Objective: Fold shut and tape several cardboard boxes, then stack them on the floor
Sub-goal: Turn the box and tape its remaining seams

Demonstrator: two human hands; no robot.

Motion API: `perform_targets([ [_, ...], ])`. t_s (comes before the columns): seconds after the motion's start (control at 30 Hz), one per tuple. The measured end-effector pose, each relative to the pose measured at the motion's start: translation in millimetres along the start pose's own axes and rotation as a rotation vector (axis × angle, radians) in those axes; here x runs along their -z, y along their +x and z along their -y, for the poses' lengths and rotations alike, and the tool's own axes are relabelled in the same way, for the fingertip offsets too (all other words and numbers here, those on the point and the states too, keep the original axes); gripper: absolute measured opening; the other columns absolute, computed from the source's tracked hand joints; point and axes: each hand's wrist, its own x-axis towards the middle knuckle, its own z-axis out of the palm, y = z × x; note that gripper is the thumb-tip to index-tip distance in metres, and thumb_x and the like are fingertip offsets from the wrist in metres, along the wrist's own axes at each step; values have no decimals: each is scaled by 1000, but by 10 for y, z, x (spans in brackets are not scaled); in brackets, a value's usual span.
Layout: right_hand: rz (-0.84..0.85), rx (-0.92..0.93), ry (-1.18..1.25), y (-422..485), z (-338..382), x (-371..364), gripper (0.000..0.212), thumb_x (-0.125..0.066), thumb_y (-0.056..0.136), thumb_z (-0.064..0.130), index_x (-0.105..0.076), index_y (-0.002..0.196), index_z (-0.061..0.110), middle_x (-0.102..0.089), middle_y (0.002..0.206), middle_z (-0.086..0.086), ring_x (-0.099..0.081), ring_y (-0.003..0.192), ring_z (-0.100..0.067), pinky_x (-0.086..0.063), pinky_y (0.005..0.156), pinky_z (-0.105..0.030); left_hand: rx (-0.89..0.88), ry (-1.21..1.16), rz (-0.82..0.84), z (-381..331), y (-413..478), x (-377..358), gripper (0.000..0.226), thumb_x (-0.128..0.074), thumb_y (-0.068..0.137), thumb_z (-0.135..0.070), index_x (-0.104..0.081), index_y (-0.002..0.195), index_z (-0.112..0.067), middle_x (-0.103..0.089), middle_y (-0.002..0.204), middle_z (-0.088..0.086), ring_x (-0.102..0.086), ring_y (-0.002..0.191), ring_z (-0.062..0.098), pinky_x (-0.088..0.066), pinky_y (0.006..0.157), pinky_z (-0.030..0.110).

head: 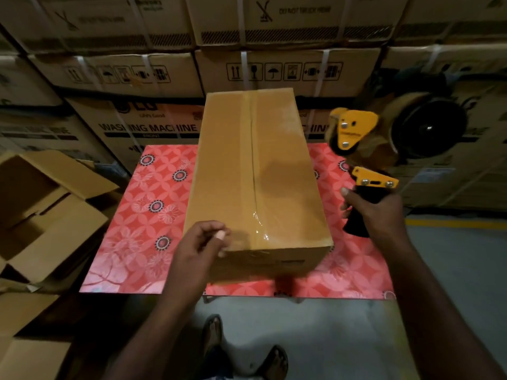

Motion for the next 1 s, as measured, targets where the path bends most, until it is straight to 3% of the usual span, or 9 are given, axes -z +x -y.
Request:
perform_targets([
  [0.1, 100, 43, 41, -271, 421, -169, 16, -77, 88, 11, -65, 80, 6, -63, 61, -10, -59, 48, -22, -52, 45, -31, 96, -148, 227, -264, -142, -246, 30, -48, 98, -35, -65, 115, -17, -75, 112, 2, -70, 99, 22, -54, 84, 34],
  [0.23, 181, 242, -12, -557, 456, -449, 17, -82, 71, 10, -72, 78, 22, -67, 58, 8, -62, 50, -5, -50, 46, -24, 358, -707, 332, -520, -231, -379, 46, -42, 97, -48, -71, 107, -14, -72, 103, 9, -66, 87, 18, -57, 76, 28],
  [0.4, 319, 548, -115, -694, 253, -562, 22, -71, 68, 28, -72, 74, 7, -67, 66, 6, -62, 69, 15, -51, 59, -14, 451, -1024, 317, -437, -300, -155, 28, -56, 85, -12, -77, 67, -13, -70, 85, 7, -65, 79, 17, -58, 59, 23],
  [0.47, 347, 573, -122, -691, 196, -588, 26, -70, 69, 26, -70, 70, 0, -70, 66, -5, -63, 70, 13, -52, 58, -17, 468, -1033, 350, -387, -343, -31, 10, -83, 65, -6, -80, 74, -9, -73, 85, 11, -70, 71, 16, -60, 59, 24],
  [0.53, 362, 598, -111, -664, 145, -625, 23, -70, 68, 24, -72, 75, 2, -71, 69, 0, -64, 74, 15, -53, 61, -13, 467, -1029, 393, -302, -339, 90, 42, -97, 49, -10, -78, 87, -5, -73, 87, 13, -72, 71, 19, -61, 62, 28],
  [0.67, 419, 700, -96, -575, 122, -713, 15, -74, 71, 19, -69, 85, 18, -71, 84, 25, -68, 77, 8, -55, 63, -19, 574, -1033, 361, -299, -259, 269, 38, -57, 92, -35, -62, 115, -4, -71, 97, 19, -73, 73, 25, -63, 63, 31],
  [0.8, 419, 692, -199, -527, 82, -850, 32, -85, 63, -10, -72, 82, 12, -72, 74, -4, -72, 68, -25, -54, 54, -47, 545, -738, 124, -217, -212, 286, 21, -50, 102, -17, -63, 97, -2, -70, 66, 10, -67, 49, 11, -55, 46, 17],
  [0.93, 502, 671, -300, -585, 148, -980, 44, -85, 63, -11, -68, 72, 29, -66, 64, 21, -63, 58, 5, -46, 50, -23, 454, -507, 73, -38, -172, 441, 29, -42, 104, -3, -65, 86, -5, -66, 58, 5, -60, 45, 5, -50, 44, 14],
  [1.0, 553, 662, -403, -613, 174, -1047, 23, -84, 70, 11, -67, 68, 25, -63, 59, 14, -56, 50, 3, -38, 47, -19, 393, -345, 49, 69, -125, 546, 33, -41, 102, 4, -65, 80, -1, -65, 58, 8, -57, 45, 9, -49, 44, 18],
])
